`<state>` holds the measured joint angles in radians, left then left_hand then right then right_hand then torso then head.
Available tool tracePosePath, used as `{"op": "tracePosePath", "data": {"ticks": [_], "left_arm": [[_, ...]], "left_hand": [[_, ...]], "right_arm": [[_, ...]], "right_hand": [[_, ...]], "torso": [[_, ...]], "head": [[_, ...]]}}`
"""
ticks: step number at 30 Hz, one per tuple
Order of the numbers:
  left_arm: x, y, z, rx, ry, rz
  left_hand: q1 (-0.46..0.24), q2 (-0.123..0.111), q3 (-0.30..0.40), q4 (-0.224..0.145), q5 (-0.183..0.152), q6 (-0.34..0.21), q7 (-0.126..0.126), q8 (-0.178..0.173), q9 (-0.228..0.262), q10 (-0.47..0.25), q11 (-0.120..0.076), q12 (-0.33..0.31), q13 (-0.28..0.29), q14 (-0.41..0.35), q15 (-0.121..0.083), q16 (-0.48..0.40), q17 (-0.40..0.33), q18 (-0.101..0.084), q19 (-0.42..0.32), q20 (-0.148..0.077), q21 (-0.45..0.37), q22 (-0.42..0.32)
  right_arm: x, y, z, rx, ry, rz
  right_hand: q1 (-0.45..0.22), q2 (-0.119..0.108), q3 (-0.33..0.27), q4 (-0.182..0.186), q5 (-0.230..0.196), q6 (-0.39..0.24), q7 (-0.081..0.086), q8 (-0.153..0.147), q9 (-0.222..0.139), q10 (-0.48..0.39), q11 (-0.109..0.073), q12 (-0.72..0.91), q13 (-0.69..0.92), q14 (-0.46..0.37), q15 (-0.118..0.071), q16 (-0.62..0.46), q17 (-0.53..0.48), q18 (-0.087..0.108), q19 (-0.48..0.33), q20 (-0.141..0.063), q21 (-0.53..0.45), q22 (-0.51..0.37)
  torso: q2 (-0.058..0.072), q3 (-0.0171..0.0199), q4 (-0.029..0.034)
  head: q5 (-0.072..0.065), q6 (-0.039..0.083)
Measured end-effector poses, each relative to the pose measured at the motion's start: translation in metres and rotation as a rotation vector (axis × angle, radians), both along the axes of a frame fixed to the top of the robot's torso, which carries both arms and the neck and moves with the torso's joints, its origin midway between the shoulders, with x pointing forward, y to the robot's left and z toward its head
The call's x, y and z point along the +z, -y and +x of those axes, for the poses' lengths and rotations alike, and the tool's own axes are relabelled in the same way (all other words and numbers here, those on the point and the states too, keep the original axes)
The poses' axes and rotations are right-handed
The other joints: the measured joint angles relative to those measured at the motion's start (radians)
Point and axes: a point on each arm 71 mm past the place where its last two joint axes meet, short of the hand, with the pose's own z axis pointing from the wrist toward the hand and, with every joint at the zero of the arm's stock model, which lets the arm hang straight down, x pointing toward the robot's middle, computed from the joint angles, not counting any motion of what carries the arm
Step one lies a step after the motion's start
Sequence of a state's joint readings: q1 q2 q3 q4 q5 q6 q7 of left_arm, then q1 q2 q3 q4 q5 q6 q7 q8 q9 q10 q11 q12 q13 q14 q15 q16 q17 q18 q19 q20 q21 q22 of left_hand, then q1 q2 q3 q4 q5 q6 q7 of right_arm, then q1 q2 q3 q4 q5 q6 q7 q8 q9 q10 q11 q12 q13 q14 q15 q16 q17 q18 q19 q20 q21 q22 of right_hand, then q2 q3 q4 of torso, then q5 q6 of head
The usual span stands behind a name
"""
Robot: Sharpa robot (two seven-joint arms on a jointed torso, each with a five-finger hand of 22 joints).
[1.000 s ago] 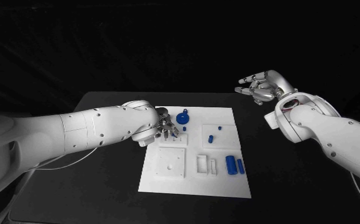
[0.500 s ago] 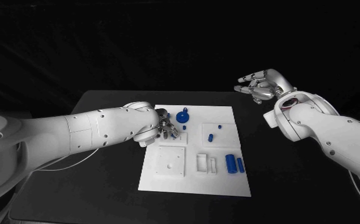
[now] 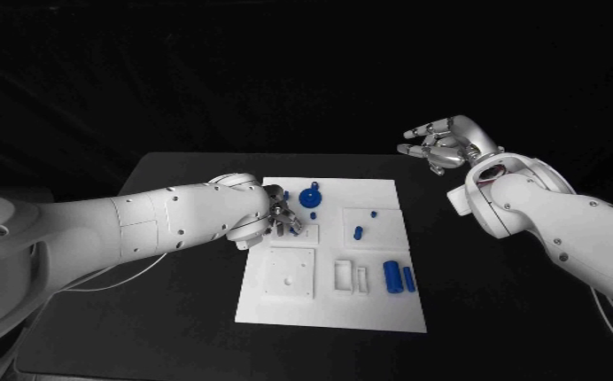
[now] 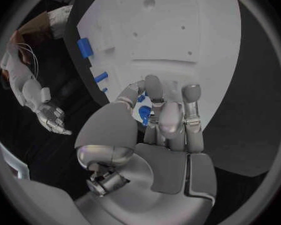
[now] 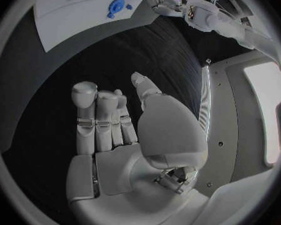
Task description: Assemble the parts on the task board
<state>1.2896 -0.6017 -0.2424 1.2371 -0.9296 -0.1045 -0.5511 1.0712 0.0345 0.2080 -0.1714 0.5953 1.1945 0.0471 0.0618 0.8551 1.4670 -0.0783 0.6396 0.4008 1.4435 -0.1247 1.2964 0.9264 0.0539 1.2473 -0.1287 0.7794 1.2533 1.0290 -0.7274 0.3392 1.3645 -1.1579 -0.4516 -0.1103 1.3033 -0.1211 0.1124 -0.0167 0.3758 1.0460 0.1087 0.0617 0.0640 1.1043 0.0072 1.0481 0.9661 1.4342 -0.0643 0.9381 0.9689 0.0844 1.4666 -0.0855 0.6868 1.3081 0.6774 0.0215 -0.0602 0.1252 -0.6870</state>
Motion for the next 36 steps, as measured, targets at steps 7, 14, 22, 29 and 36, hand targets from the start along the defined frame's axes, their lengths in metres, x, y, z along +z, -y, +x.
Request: {"op": "tracePosePath", "data": {"ticks": [7, 14, 22, 29, 36], "left_arm": [[-0.0003, 0.0000, -0.0001, -0.006, 0.001, 0.006], [-0.0004, 0.0012, -0.0003, -0.017, 0.004, 0.017], [-0.0005, 0.0020, -0.0003, -0.029, 0.008, 0.029], [-0.0006, 0.0021, -0.0003, -0.037, 0.008, 0.037], [-0.0006, 0.0023, -0.0003, -0.044, 0.005, 0.042]], "left_hand": [[0.000, 0.000, 0.002, -0.002, -0.006, 0.000, 0.000, 0.003, 0.002, 0.000, 0.000, 0.001, -0.003, 0.000, 0.000, 0.000, 0.000, 0.000, 0.000, 0.000, -0.004, 0.003], [0.000, 0.000, 0.002, -0.002, -0.008, 0.000, 0.000, 0.003, -0.006, 0.000, 0.000, 0.004, -0.009, 0.000, 0.000, 0.000, -0.003, 0.000, 0.003, 0.004, -0.015, 0.011], [0.000, 0.000, 0.002, -0.002, -0.012, 0.000, 0.000, 0.003, -0.028, 0.000, 0.000, 0.004, -0.012, 0.000, 0.000, 0.000, -0.004, 0.000, 0.003, 0.004, -0.024, 0.019], [0.002, 0.001, 0.002, -0.002, -0.023, 0.000, 0.000, 0.003, -0.063, 0.000, 0.000, 0.004, -0.014, 0.000, 0.000, 0.000, -0.007, 0.000, 0.003, 0.004, -0.037, 0.030], [0.007, 0.006, 0.004, -0.004, -0.050, 0.000, 0.000, 0.003, -0.119, 0.000, 0.000, 0.008, -0.015, 0.000, 0.000, 0.000, -0.007, 0.000, 0.011, 0.003, -0.049, 0.045]], "right_arm": [[-0.0001, 0.0002, 0.0001, -0.001, -0.001, 0.000], [-0.0001, -0.0002, 0.0001, -0.001, -0.002, 0.000], [-0.0002, -0.0004, 0.0002, -0.001, -0.003, 0.001], [-0.0003, -0.0005, 0.0003, -0.001, -0.004, 0.001], [-0.0004, -0.0006, 0.0003, -0.001, -0.005, 0.001]], "right_hand": [[-0.004, 0.004, 0.000, 0.000, 0.000, 0.000, 0.000, 0.000, 0.000, 0.000, 0.000, 0.000, 0.000, 0.000, 0.000, 0.000, 0.000, 0.000, 0.000, 0.000, 0.000, 0.000], [-0.004, 0.004, 0.000, 0.000, 0.000, 0.000, 0.000, 0.000, 0.000, 0.000, 0.000, 0.000, 0.000, 0.000, 0.000, 0.000, 0.000, 0.000, 0.000, 0.000, 0.000, 0.000], [-0.004, 0.004, 0.003, -0.003, 0.000, 0.000, 0.000, 0.000, 0.000, 0.000, 0.000, 0.000, 0.000, 0.000, 0.000, 0.000, 0.000, 0.000, 0.000, 0.000, 0.000, 0.000], [-0.004, 0.004, 0.003, -0.003, 0.000, 0.000, 0.000, 0.000, 0.000, 0.000, 0.000, 0.000, 0.000, 0.000, 0.000, 0.000, 0.000, 0.000, 0.000, 0.000, 0.000, 0.000], [-0.004, 0.004, 0.003, -0.003, 0.000, 0.000, 0.000, 0.000, 0.000, 0.000, 0.000, 0.000, 0.000, 0.000, 0.000, 0.000, 0.000, 0.000, 0.000, 0.000, 0.000, 0.000]], "torso": [[0.000, 0.0000, 0.0005], [-0.001, 0.0001, 0.0006], [-0.001, 0.0006, 0.0002], [-0.001, 0.0008, 0.0004], [0.000, 0.0008, 0.0005]], "head": [[-0.001, -0.002], [-0.001, -0.003], [-0.001, -0.003], [-0.001, -0.004], [-0.002, -0.005]]}}
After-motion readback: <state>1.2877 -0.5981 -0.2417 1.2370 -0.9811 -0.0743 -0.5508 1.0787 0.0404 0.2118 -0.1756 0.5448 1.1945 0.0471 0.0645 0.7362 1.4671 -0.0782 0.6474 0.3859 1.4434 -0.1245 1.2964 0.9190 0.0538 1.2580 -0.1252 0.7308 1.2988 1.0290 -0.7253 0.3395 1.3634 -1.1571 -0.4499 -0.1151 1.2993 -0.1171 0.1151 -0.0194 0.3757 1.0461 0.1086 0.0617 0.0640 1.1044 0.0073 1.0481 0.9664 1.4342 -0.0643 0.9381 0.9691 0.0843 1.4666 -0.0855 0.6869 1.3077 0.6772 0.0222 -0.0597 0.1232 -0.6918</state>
